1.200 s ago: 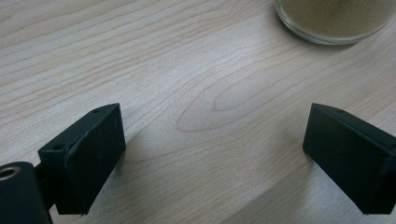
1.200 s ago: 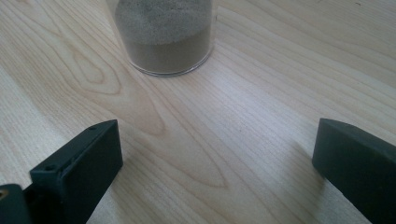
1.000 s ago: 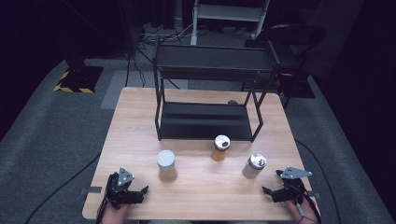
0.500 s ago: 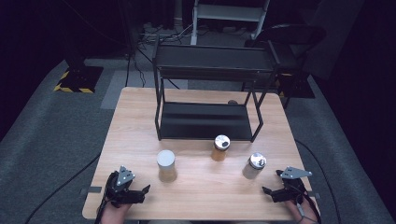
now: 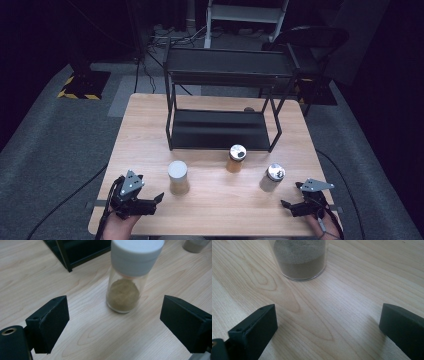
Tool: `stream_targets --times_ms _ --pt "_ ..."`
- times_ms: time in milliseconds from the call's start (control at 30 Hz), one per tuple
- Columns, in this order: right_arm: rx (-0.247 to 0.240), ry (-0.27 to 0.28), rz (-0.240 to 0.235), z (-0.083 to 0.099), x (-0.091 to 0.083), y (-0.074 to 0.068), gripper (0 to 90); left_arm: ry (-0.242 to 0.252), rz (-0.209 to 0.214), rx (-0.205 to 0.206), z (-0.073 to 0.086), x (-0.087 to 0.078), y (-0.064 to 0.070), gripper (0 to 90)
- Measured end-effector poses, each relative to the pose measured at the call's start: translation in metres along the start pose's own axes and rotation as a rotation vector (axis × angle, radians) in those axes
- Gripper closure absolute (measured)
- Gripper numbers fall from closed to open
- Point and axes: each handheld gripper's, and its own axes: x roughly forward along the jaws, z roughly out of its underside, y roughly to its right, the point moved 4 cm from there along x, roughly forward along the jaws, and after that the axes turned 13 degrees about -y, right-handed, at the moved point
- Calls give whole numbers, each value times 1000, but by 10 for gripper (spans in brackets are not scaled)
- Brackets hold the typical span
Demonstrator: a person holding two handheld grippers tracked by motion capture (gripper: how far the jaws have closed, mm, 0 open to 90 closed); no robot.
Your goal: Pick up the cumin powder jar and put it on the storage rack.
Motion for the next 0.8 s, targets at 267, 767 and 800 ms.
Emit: stream_targets --times_ms 267,767,800 --pt "0 0 0 0 0 0 14 16 27 7 -13 2 0 84" --pt "0 0 0 0 0 0 15 17 76 58 -46 25 -1 83" --pt "0 0 0 0 0 0 14 17 80 62 -48 27 -1 83"
